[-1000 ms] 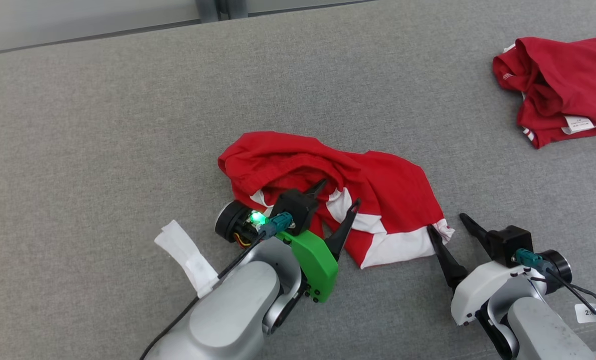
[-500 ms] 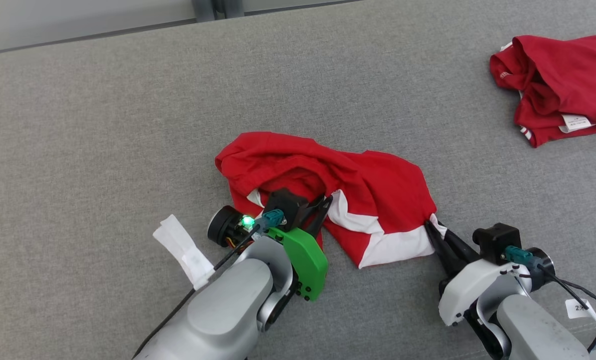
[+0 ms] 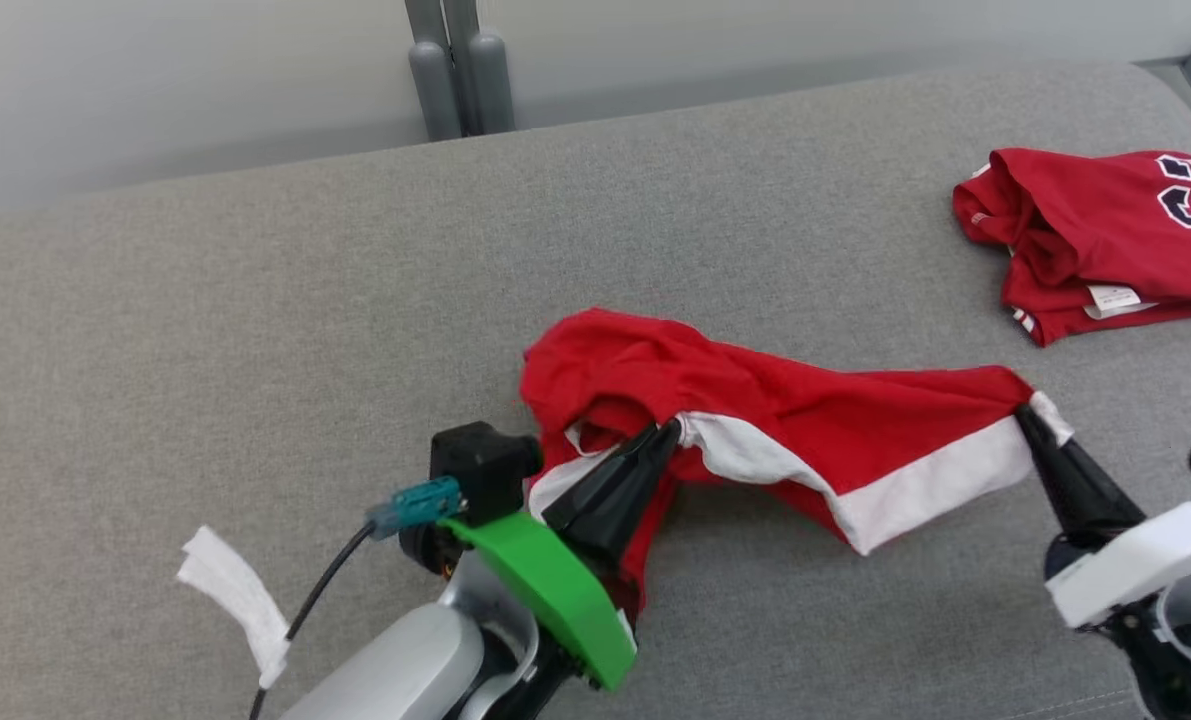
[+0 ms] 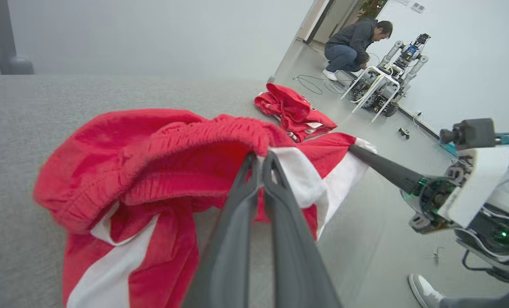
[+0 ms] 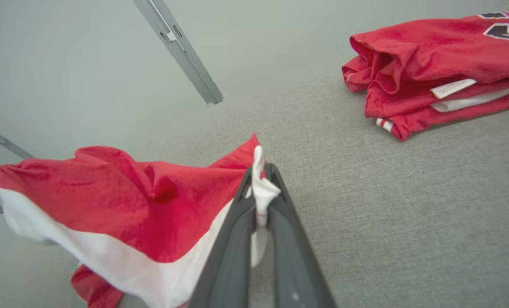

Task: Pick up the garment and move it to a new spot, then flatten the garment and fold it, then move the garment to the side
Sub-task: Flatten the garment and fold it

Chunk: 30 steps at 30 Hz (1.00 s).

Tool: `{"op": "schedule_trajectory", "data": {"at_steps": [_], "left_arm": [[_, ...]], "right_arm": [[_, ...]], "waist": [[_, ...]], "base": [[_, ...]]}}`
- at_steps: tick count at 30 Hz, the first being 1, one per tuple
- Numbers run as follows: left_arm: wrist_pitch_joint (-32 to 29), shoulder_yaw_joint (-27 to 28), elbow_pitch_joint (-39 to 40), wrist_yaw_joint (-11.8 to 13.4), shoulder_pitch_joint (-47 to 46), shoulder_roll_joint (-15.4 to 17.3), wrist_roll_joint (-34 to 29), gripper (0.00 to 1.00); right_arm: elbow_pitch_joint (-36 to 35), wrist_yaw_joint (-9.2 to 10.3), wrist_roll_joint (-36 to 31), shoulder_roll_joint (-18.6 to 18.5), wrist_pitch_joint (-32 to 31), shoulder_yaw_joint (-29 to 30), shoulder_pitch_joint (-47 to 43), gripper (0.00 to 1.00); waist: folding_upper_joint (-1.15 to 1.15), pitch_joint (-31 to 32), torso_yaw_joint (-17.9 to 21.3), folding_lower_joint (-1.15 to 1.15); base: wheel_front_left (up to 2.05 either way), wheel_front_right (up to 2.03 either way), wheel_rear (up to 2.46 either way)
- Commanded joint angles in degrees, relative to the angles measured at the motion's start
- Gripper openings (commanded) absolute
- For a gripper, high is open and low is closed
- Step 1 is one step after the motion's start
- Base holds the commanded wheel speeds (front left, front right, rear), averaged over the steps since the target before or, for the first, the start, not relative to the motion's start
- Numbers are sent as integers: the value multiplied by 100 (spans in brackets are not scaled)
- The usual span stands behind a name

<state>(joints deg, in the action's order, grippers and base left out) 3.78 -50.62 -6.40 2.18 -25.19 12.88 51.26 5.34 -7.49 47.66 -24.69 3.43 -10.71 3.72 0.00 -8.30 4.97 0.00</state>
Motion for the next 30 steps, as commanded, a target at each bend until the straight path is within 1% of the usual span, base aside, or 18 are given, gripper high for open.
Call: {"op": "schedule_trajectory", "data": {"at_steps": [1, 3, 4, 6, 8, 10, 13, 15, 17, 19, 20, 21, 22, 23, 25, 26, 28, 30], "left_arm": [[-171, 10, 611, 99, 241, 260, 136, 0], [-453, 112, 1625, 303, 525, 649, 338, 0], [-609, 179, 2185, 429, 634, 894, 425, 0], [-854, 346, 3072, 652, 766, 1221, 565, 0], [-1107, 541, 3758, 847, 722, 1519, 725, 0], [-1332, 806, 4192, 975, 507, 1713, 874, 0], [-1661, 1260, 4344, 1056, -6, 1852, 1179, 0], [-1917, 1543, 4061, 1052, -567, 1868, 1338, 0], [-2187, 1770, 3572, 1015, -1281, 1818, 1438, 0], [-2370, 1905, 2904, 956, -2062, 1675, 1409, 0], [-2502, 1895, 2462, 902, -2518, 1597, 1346, 0], [-2492, 1904, 2097, 836, -2876, 1517, 1242, 0], [-2458, 1936, 1604, 799, -3304, 1347, 1156, 0], [-2412, 1905, 1187, 708, -3614, 1237, 1037, 0], [-2101, 1958, 294, 578, -4282, 965, 806, 0], [-1890, 1945, -156, 461, -4565, 822, 657, 0], [-1386, 2011, -887, 255, -4980, 559, 490, 0], [-952, 2048, -1433, 29, -5271, 371, 361, 0]], "right_arm": [[-383, -1, 339, -91, -202, 260, -231, 0], [-996, -1, 841, -179, -569, 729, -533, 0], [-1327, -1, 1086, -240, -769, 1051, -696, 0], [-1825, -1, 1435, -295, -1124, 1623, -939, 0], [-2302, -1, 1748, -293, -1496, 2149, -1070, 0], [-2674, -1, 2010, -287, -1857, 2575, -965, 0], [-2913, -1, 2329, -215, -2346, 2941, -364, 0], [-2731, -1, 2359, -155, -2664, 3044, 309, 0], [-2299, -1, 2101, -45, -2951, 3056, 1222, 0], [-1698, 0, 1595, 133, -3181, 3024, 2306, 0], [-1327, 3, 1256, 304, -3302, 2990, 2965, 0], [-1013, 4, 982, 481, -3359, 2961, 3465, 0], [-628, 4, 546, 684, -3368, 2983, 4097, 0], [-329, 4, 198, 844, -3314, 3002, 4586, 0], [294, 4, -411, 1244, -3078, 3077, 5580, 0], [633, 4, -710, 1428, -2891, 3131, 5994, 0], [1106, 4, -1120, 1654, -2483, 3164, 6579, 0], [1463, 4, -1298, 1809, -2162, 3191, 6946, 0]], "waist": [[0, 362, -96, 0], [0, 421, -130, 0], [0, 429, -157, 0], [0, 400, -221, 0], [0, 324, -283, 0], [0, 182, -316, 0], [0, -173, -331, 0], [0, -441, -342, 0], [0, -748, -344, 0], [0, -1057, -366, 0], [0, -1218, -379, 0], [0, -1327, -387, 0], [0, -1470, -395, 0], [0, -1554, -398, 0], [0, -1725, -384, 0], [0, -1775, -368, 0], [0, -1811, -351, 0], [0, -1855, -332, 0]], "base": [[0, 0, 0], [0, 0, 0], [0, 0, 0], [0, 0, 0], [0, 0, 0], [0, 0, 0], [0, 0, 0], [0, 0, 0], [0, 0, 0], [0, 0, 0], [0, 0, 0], [0, 0, 0], [0, 0, 0], [0, 0, 0], [0, 0, 0], [0, 0, 0], [0, 0, 0], [0, 0, 0]]}}
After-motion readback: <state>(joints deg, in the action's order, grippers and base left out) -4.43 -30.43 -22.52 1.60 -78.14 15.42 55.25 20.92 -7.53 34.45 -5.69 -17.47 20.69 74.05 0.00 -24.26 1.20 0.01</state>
